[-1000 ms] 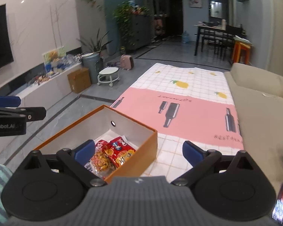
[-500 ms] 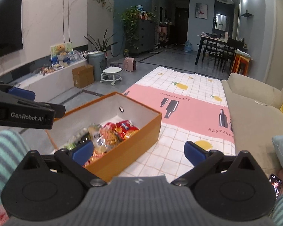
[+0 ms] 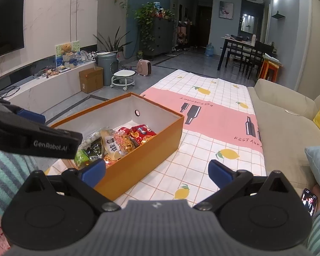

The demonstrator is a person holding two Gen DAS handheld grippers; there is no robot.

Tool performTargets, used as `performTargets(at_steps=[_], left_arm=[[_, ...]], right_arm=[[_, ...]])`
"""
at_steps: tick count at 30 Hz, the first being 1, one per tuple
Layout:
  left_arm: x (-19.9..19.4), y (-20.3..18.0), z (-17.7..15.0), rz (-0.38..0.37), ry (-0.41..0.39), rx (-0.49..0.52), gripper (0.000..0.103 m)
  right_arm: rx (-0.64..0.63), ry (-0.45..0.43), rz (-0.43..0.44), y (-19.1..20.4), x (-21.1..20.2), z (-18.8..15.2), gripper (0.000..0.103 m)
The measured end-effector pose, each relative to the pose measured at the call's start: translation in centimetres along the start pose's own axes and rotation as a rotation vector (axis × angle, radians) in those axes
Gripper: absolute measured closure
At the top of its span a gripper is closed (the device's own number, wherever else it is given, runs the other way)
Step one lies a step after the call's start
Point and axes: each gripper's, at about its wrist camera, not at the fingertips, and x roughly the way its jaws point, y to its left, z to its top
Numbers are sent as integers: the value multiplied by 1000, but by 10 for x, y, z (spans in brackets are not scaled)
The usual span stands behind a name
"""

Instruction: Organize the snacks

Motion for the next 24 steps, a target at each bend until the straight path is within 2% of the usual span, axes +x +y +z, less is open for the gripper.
performTargets(at_steps=[24], left_arm=[[1,5,1,-6,9,-16,14]], right_arm=[[-18,-18,-15,5,-1,2,4]])
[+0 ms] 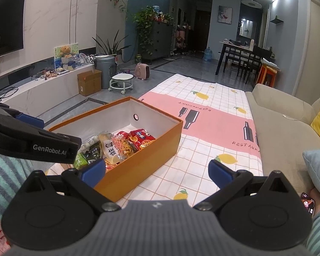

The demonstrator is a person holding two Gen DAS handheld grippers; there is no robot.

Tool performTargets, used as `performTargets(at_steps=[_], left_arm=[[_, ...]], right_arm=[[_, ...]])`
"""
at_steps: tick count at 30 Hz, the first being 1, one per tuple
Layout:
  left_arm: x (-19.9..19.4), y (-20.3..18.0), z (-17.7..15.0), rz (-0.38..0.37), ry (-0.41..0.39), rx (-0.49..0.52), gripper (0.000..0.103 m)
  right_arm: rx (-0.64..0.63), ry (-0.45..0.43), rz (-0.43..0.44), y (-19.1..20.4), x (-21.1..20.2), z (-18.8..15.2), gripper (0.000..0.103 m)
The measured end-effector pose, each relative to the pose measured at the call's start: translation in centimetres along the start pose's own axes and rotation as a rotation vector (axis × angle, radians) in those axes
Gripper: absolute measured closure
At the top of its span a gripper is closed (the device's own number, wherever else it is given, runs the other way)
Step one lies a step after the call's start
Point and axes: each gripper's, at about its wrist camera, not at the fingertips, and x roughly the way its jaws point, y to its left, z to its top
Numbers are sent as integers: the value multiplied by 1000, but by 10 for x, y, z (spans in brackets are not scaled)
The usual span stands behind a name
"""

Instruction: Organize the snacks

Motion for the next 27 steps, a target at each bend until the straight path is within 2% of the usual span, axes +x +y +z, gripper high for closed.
performTargets(at_steps=[27], left_arm=[[4,-5,-2,-7,28,-11,14]], right_arm=[[0,11,-12,-2,3,-2,4]])
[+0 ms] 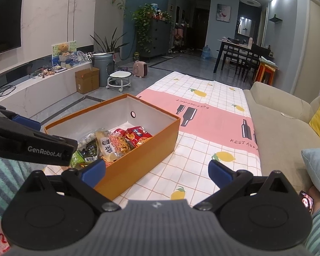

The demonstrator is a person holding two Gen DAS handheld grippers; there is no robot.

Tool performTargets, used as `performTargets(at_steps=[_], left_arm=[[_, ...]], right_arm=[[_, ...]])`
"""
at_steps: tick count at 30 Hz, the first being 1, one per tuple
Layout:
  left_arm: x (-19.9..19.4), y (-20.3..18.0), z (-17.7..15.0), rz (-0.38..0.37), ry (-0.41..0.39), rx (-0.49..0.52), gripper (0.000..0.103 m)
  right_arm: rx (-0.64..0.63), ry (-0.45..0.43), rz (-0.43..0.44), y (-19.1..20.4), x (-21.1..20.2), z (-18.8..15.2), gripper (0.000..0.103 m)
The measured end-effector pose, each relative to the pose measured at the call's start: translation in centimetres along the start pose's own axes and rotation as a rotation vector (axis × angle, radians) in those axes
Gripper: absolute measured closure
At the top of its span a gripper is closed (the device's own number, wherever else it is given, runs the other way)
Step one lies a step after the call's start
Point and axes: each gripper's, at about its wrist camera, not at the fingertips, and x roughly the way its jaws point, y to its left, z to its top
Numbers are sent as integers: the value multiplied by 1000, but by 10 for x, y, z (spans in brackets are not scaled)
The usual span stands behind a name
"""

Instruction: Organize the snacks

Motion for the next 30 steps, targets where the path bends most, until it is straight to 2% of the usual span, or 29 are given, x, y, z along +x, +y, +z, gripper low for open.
performTargets(at_steps=[30], left_arm=[[1,-4,1,-17,15,6,14]], right_arm=[[7,18,-14,-3,0,-2,4]])
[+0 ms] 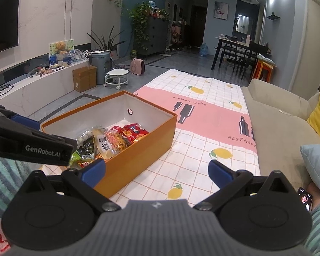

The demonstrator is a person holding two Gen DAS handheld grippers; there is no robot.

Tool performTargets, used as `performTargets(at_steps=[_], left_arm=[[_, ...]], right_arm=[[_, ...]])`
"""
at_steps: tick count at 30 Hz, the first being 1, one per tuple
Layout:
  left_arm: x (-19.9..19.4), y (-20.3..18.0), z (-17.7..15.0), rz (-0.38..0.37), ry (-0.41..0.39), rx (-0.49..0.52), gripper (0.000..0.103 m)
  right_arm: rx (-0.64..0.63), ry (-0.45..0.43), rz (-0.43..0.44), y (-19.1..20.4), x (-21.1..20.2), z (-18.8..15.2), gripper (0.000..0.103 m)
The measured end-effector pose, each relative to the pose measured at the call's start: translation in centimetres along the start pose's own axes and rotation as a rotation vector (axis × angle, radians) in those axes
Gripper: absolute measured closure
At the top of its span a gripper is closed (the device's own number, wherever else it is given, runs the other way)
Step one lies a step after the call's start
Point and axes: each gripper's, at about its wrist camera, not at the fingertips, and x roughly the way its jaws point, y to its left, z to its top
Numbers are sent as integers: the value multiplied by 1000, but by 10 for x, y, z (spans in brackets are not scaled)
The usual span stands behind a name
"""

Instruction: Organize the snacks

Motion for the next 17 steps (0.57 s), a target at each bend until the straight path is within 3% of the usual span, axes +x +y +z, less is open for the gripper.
performTargets(at_steps=[17], left_arm=[[0,3,-1,6,-6,6,14]], right_arm=[[20,17,8,-2,3,-2,4]])
